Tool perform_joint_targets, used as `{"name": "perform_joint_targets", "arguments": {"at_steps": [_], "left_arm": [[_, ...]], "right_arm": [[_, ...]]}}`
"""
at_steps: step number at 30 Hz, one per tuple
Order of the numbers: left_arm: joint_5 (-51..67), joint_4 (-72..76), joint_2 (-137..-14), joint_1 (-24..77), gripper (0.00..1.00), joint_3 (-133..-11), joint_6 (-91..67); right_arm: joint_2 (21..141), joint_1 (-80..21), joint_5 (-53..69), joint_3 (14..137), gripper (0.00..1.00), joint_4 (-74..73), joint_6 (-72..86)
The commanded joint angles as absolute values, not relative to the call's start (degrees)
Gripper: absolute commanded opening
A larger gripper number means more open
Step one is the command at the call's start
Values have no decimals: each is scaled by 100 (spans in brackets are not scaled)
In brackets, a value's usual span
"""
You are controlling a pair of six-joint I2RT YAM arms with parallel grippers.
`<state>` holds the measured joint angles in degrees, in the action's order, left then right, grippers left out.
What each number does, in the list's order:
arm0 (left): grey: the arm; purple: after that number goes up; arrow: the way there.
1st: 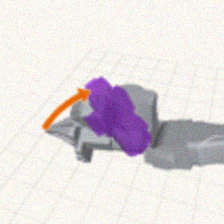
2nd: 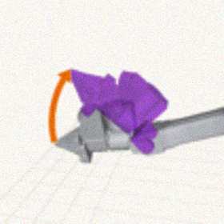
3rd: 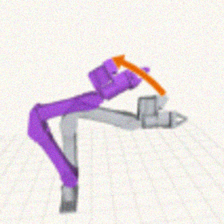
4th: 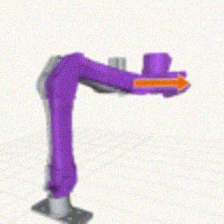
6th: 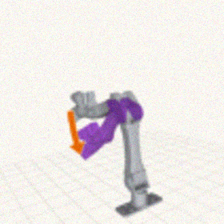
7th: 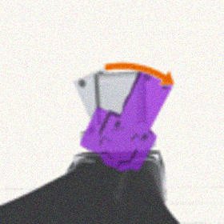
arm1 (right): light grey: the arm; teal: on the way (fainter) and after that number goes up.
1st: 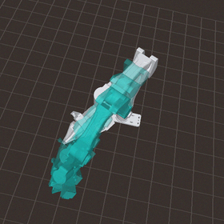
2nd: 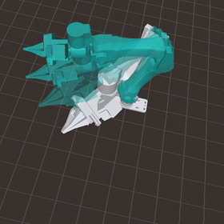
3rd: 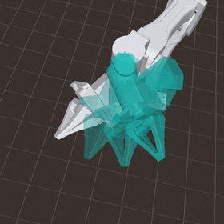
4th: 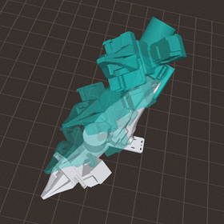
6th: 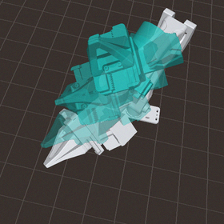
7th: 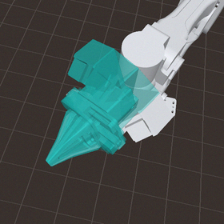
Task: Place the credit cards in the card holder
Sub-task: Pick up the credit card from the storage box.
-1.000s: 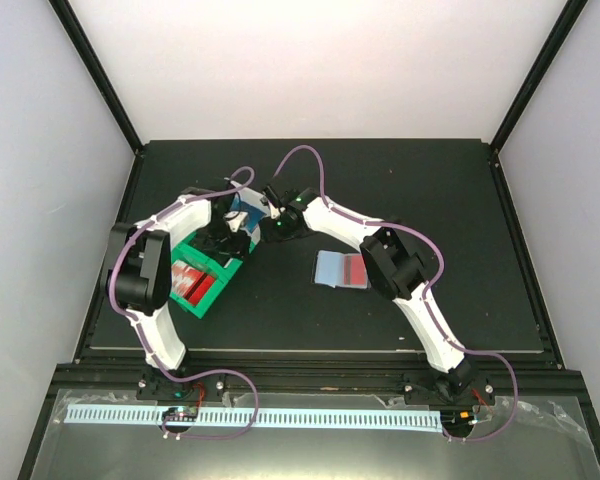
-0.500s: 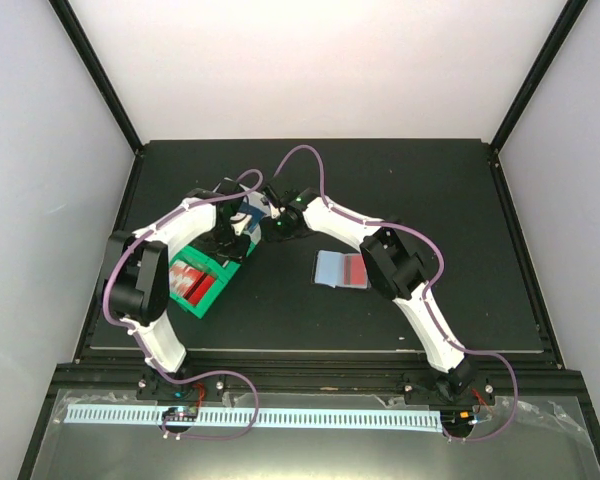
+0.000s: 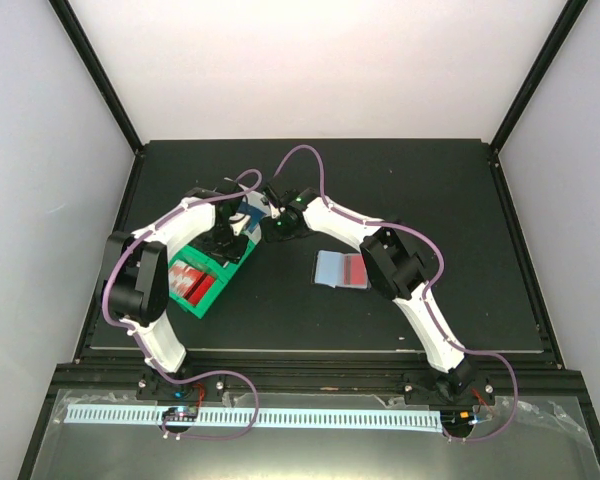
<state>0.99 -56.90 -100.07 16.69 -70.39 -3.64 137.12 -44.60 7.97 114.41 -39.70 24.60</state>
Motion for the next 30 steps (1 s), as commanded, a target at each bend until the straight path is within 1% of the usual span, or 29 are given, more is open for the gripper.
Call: {"name": "perform_joint_targets", "arguments": {"at_steps": [1, 2, 4, 6, 8, 12, 15, 17, 30], "left_arm": [[116, -5898, -9754, 1696, 28, -7292, -377], [115, -5872, -9748, 1696, 31, -7295, -351], [31, -5819, -9795, 1697, 47, -7286, -327], [-29, -5728, -9950, 1696, 57, -7275, -318], [-109, -5594, -10109, 1698, 62, -7228, -316], [-86, -5415, -10339, 1696, 66, -7199, -268], [86, -5371, -10421, 1696, 67, -7177, -222], [110, -5371, -10421, 1696, 64, -7123, -227], [349, -5694, -9848, 1697, 41, -7106, -244]], "right_arm": [[13861, -4484, 703, 11461, 59, -3973, 2521], [13860, -4487, 703, 11461, 59, -3973, 2519], [13868, -4486, 703, 11461, 59, -3973, 2510], [13874, -4489, 716, 11461, 59, -3973, 2509], [13882, -4485, 725, 11453, 59, -3981, 2502], [13882, -4491, 721, 11448, 59, -3981, 2495], [13902, -4488, 737, 11460, 59, -3981, 2503], [13917, -4484, 745, 11490, 59, -3997, 2504], [13941, -4491, 728, 11511, 59, -4008, 2522]]}}
